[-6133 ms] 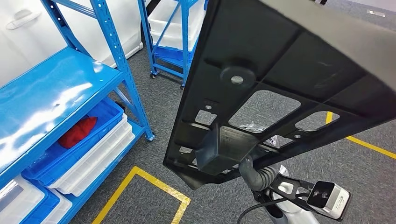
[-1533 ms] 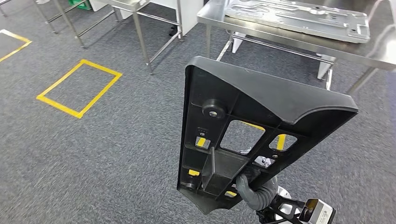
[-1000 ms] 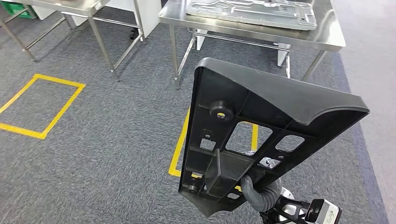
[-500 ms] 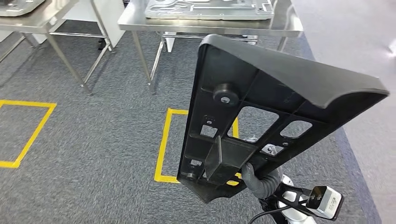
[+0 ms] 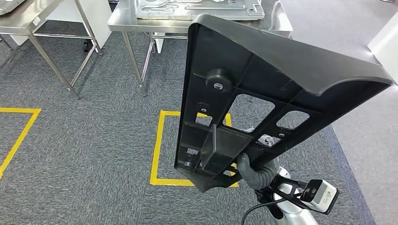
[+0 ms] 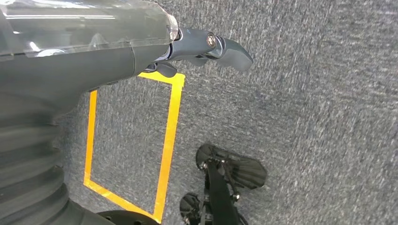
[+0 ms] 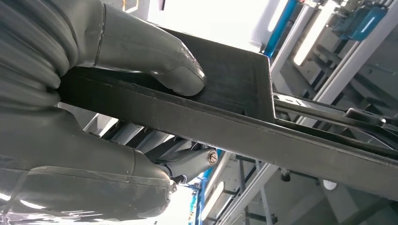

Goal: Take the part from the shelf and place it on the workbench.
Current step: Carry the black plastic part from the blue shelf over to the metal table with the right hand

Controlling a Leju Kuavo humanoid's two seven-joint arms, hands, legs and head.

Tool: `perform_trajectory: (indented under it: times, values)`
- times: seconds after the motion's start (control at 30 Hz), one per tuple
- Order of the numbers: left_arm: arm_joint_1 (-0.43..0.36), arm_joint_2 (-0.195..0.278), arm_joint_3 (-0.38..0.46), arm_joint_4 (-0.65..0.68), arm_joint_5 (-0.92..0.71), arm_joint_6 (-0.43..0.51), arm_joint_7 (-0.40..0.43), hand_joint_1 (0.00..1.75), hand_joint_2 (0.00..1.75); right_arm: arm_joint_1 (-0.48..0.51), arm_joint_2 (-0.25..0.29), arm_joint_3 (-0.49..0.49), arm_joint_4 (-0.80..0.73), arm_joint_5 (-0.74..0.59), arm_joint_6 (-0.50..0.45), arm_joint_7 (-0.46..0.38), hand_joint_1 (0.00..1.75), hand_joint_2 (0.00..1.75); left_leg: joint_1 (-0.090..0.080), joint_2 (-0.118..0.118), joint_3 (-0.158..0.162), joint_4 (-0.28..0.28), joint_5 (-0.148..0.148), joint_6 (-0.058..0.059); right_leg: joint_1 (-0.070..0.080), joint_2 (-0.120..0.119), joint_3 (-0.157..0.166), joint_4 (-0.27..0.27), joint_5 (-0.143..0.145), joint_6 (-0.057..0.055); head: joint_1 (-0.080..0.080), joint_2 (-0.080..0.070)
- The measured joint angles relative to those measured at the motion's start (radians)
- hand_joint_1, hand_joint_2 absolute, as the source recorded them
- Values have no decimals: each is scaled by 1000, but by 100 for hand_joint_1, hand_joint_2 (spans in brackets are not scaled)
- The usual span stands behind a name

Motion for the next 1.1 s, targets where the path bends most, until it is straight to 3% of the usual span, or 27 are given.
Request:
perform_trajectory:
  times: [0.03,0.07,0.13,0.2,0.33,0.4,0.47,0.5,0.53,0.57,0.63,0.7,0.8,0.87,0.9,0.97,1.0,1.03,1.07,1.1]
  values:
    - [1,0,0,0,-1,-1,0,0,175,0,1,2,1,2,-4,0,175,175,0,2,1,0,-1,-1,-1,-1,1,-4,14,0,0,0]
    - [1,0,0,0,-2,-2,0,0,175,0,2,4,2,3,-8,0,175,175,0,3,2,0,-1,-2,-1,-4,23,-51,45,-1,0,0]
    - [0,0,0,0,-5,-2,0,0,175,-3,3,7,1,6,-12,-1,175,175,-2,5,6,1,-5,-8,2,-14,96,-197,109,-9,0,0]
    - [0,0,0,0,-8,-2,0,0,175,-6,6,10,1,6,-14,-1,175,175,-5,7,7,3,-7,-18,9,-21,136,-281,131,-20,0,0]
    - [-1,1,1,0,-11,-1,1,0,175,-10,11,16,-1,8,-25,0,175,175,-3,9,3,17,-20,-41,8,-11,139,-294,132,-41,0,0]
    - [-1,2,1,0,-13,-1,1,0,175,-14,18,21,-2,8,-27,1,175,175,-1,5,-36,103,-69,-50,5,-9,144,-300,133,-52,0,0]
    - [0,2,1,0,-13,0,2,0,175,-16,23,25,-2,8,-28,1,175,175,-1,3,-107,244,-131,-56,7,-7,144,-299,131,-57,0,0]
    - [1,3,1,0,-13,0,2,0,175,-16,24,27,-2,8,-28,1,175,175,0,3,-133,291,-142,-58,8,-4,145,-298,129,-58,0,0]
    - [2,3,2,0,-14,0,2,0,175,-16,24,28,-1,8,-28,1,175,175,0,3,-142,301,-133,-59,8,-1,147,-297,127,-57,0,0]
    - [2,4,2,0,-14,0,3,0,175,-16,24,29,-1,8,-28,2,175,175,0,3,-129,268,-104,-57,8,2,150,-296,123,-56,0,0]
    - [2,5,2,0,-16,0,3,0,175,-16,26,30,-1,8,-28,2,175,175,-1,1,-64,129,-33,-49,9,6,160,-292,113,-50,0,0]
    - [1,6,2,0,-17,1,3,0,175,-16,29,31,-3,10,-30,3,175,175,-3,-3,-15,30,-6,-37,12,9,165,-290,105,-41,0,0]
    - [1,7,3,0,-19,4,3,0,175,-14,31,34,-9,13,-32,6,175,175,-4,-4,-2,7,-12,-17,14,10,167,-281,106,-23,0,0]
    - [2,7,3,0,-20,6,3,0,175,-14,32,37,-14,16,-33,7,175,175,-2,-3,12,3,-15,-5,12,6,152,-240,89,-12,0,0]
    - [1,7,3,0,-20,7,3,0,175,-14,33,38,-16,18,-35,8,175,175,-1,-3,17,1,-18,0,10,4,126,-193,67,-8,0,0]
    - [1,7,3,0,-22,8,3,0,175,-12,34,40,-20,21,-38,12,175,175,-2,-3,24,1,-26,5,8,1,44,-62,14,-2,0,0]
    - [2,8,3,0,-24,9,4,0,175,-9,34,41,-21,23,-40,14,175,175,-3,-3,29,1,-32,5,7,0,6,-12,2,0,0,0]
    - [3,8,3,0,-26,10,4,0,175,-6,34,43,-21,24,-41,16,175,175,-3,-3,35,1,-38,4,7,-1,-17,8,9,0,0,0]
    - [4,8,3,0,-27,10,4,0,175,-4,34,44,-21,26,-41,17,175,175,-3,-3,45,2,-45,2,7,-1,-20,-11,37,-1,0,0]
    - [5,8,3,0,-28,10,4,0,175,-3,34,45,-21,26,-42,17,175,175,-3,-3,58,1,-54,0,8,-3,-4,-67,81,-4,0,0]
